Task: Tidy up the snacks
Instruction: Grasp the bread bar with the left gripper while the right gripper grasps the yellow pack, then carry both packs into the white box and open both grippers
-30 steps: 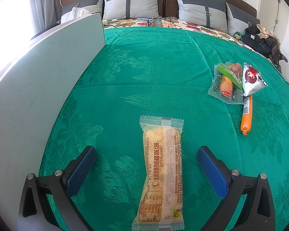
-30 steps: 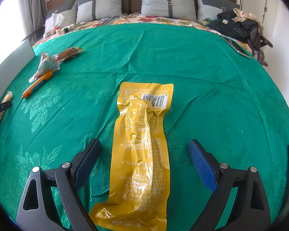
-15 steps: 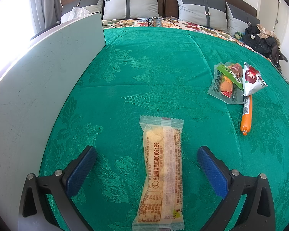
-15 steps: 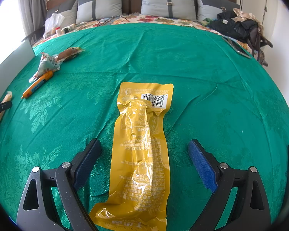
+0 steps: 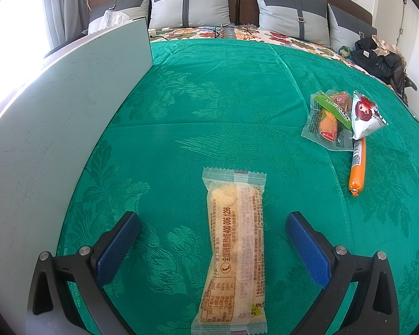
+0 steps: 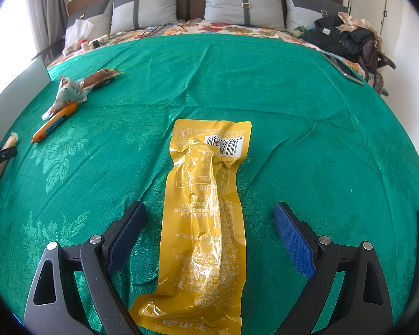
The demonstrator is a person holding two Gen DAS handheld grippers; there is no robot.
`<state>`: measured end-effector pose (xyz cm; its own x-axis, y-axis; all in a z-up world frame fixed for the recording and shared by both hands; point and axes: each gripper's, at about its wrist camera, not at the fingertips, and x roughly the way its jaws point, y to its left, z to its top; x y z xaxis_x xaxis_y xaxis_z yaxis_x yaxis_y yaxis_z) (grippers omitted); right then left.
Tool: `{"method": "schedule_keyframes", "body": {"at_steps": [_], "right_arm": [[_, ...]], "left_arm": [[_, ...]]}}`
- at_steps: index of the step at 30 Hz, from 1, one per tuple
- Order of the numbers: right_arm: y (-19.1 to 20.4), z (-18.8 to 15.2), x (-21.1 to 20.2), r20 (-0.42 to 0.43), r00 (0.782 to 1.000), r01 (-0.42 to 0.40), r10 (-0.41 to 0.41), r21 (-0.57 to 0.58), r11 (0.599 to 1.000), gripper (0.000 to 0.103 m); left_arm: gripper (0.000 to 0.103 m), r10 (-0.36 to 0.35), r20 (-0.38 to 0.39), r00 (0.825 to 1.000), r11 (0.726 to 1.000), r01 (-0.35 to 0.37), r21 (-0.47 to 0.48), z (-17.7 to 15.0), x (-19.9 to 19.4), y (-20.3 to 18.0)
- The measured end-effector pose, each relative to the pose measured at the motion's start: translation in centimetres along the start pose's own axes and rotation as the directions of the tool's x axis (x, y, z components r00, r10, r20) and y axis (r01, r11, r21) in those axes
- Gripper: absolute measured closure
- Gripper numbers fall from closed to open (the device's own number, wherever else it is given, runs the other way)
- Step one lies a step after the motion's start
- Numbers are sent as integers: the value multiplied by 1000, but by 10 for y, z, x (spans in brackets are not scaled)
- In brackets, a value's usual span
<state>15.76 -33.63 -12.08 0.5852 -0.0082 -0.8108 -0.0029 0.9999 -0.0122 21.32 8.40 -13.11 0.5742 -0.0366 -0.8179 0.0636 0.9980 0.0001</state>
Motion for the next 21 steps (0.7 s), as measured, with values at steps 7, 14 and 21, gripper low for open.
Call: {"method": "schedule_keyframes", "body": {"at_steps": [7,14,21], "right_arm": [[-1,2,1,-21,1000,-2,2,-2,1000,9],[1,24,0,-226,974,-9,9,1,1000,45],[-8,17,-21,-234,943,-191,239,209,959,57]], "left_arm": [[0,-60,-79,995,994,66,82,9,2,1],[42,-67,-174,982,990,88,112,14,-8,-5],[82,-271,-159,949,962,262,-72,-8,-38,23]]}}
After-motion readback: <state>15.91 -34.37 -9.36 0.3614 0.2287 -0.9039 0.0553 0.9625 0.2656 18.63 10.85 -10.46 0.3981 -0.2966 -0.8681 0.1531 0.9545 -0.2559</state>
